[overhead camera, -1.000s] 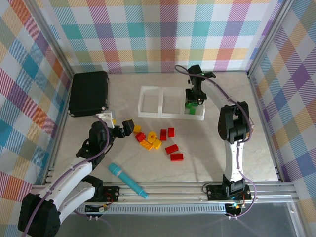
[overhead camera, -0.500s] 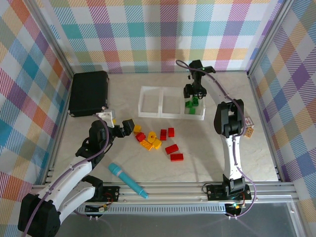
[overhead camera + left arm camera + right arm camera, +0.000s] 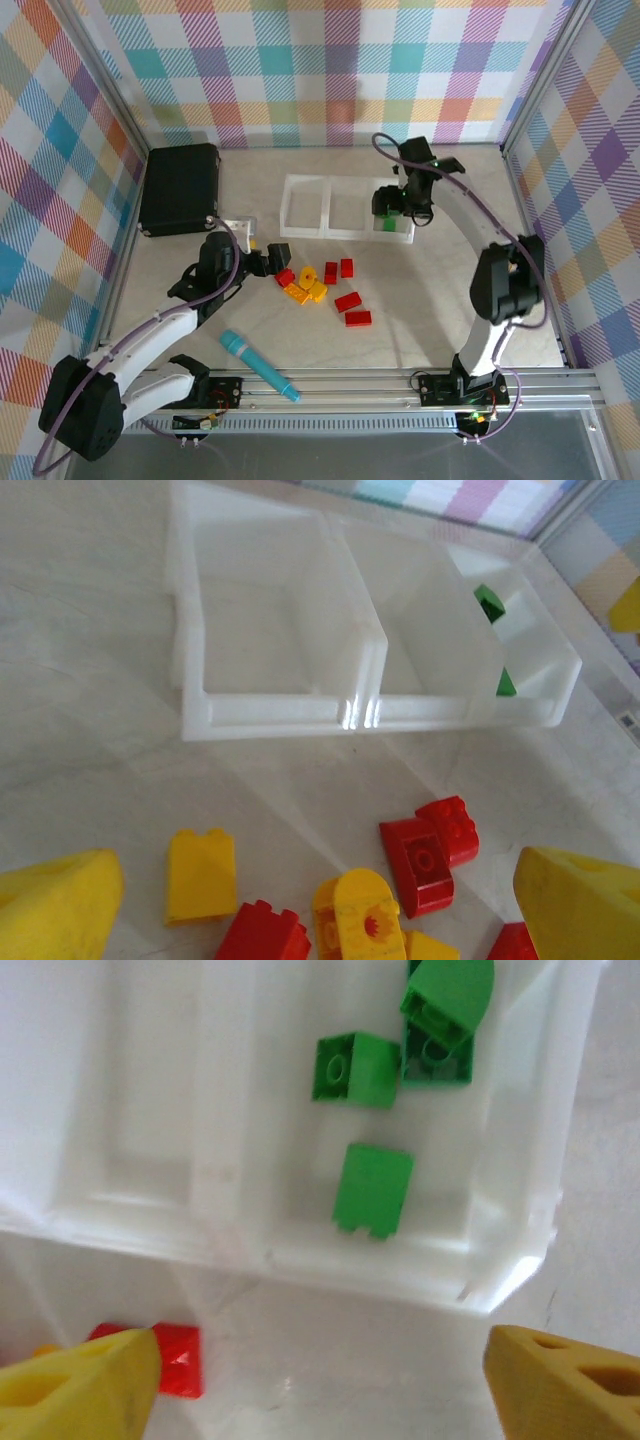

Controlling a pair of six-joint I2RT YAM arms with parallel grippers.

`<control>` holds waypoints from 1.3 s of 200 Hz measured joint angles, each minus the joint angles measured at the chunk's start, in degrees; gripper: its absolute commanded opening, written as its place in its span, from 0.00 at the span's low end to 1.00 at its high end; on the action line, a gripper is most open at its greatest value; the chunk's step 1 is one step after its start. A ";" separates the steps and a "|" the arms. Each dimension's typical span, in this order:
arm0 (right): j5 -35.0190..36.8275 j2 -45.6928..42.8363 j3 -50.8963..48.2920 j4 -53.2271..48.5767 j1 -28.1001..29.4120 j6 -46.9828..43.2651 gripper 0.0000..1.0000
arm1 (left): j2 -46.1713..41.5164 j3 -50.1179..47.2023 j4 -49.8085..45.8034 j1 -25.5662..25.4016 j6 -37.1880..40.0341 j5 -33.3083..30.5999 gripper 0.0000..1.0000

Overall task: Sort the legos into containers by color
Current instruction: Pick up the lego from the center of the table.

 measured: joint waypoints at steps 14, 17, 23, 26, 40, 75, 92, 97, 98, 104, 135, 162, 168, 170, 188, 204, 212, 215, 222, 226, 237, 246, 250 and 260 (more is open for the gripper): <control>-0.13 -4.07 -4.61 1.75 2.67 2.69 1.00 | 2.51 1.03 -0.52 -0.81 0.02 0.00 1.00; -0.09 -4.92 -5.68 2.12 3.50 3.54 1.00 | 2.95 1.22 -0.74 -0.92 0.04 0.00 1.00; -0.07 -5.95 -7.34 2.69 4.79 4.50 1.00 | 3.80 1.62 -1.09 -1.27 0.07 -0.09 1.00; -0.07 -6.34 -8.07 2.91 5.40 4.98 1.00 | 4.13 1.79 -1.18 -1.40 0.07 -0.11 1.00; 0.02 -7.39 -11.39 4.20 8.13 7.32 1.00 | 5.18 2.19 -1.25 -2.34 0.46 -0.22 1.00; 1.40 -7.04 -15.74 5.25 12.48 11.87 0.95 | 5.07 2.27 -1.27 -3.58 0.92 -2.54 1.00; 2.23 -5.75 -15.78 6.03 13.51 13.42 0.92 | 4.04 2.27 -1.29 -3.58 1.09 -4.35 1.00; 2.47 -5.18 -15.78 6.40 13.79 13.77 0.91 | 3.56 2.25 -1.31 -3.58 1.11 -4.79 1.00; 2.49 -5.03 -15.78 6.49 13.86 13.90 0.91 | 3.50 2.25 -1.31 -3.58 1.11 -4.85 1.00; 2.71 -4.31 -15.76 6.84 14.12 14.29 0.89 | 2.93 2.25 -1.36 -3.58 1.16 -5.38 1.00; 3.48 0.72 -15.02 7.69 15.65 15.47 0.86 | -0.83 1.07 -1.49 -3.58 1.84 -7.30 1.00; 3.89 4.74 -12.81 7.78 17.16 16.15 0.81 | -2.91 -0.33 -1.57 -3.58 2.23 -8.17 1.00; 4.00 5.55 -12.26 7.80 17.53 16.24 0.80 | -3.15 -0.52 -1.62 -3.58 2.27 -8.28 1.00; 4.04 5.75 -12.07 7.80 17.62 16.24 0.80 | -3.23 -0.57 -1.73 -3.58 2.32 -8.35 1.00; 4.28 7.39 -10.78 7.89 18.08 16.33 0.77 | -3.65 -0.70 -2.58 -3.58 2.51 -8.81 1.00; 4.50 8.44 -10.01 7.91 18.40 16.26 0.75 | -3.74 -0.81 -2.78 -3.58 2.82 -9.11 1.00; 4.68 8.85 -9.79 7.89 18.45 16.28 0.73 | -3.74 -0.83 -2.80 -3.58 3.04 -9.22 1.00; 4.74 8.94 -9.70 7.89 18.45 16.28 0.72 | -3.74 -0.83 -2.80 -3.58 3.06 -9.25 1.00; 4.92 9.25 -9.49 7.85 18.45 16.26 0.70 | -3.78 -0.85 -2.78 -3.58 3.28 -9.25 1.00; 5.03 9.38 -9.38 7.87 18.45 16.17 0.69 | -3.80 -0.85 -2.80 -3.58 3.32 -9.27 1.00; 5.20 9.88 -9.03 7.80 18.45 16.04 0.67 | -3.93 -0.87 -2.80 -3.58 3.50 -9.31 0.99; 5.31 10.36 -8.66 7.78 18.45 15.98 0.64 | -4.15 -0.87 -2.80 -3.58 3.50 -9.35 1.00; 5.31 10.62 -8.46 7.82 18.45 15.96 0.62 | -4.26 -0.87 -2.80 -3.58 3.52 -9.44 0.99; 5.29 11.30 -7.98 7.80 18.45 15.93 0.61 | -4.50 -0.98 -2.75 -3.58 3.52 -9.49 1.00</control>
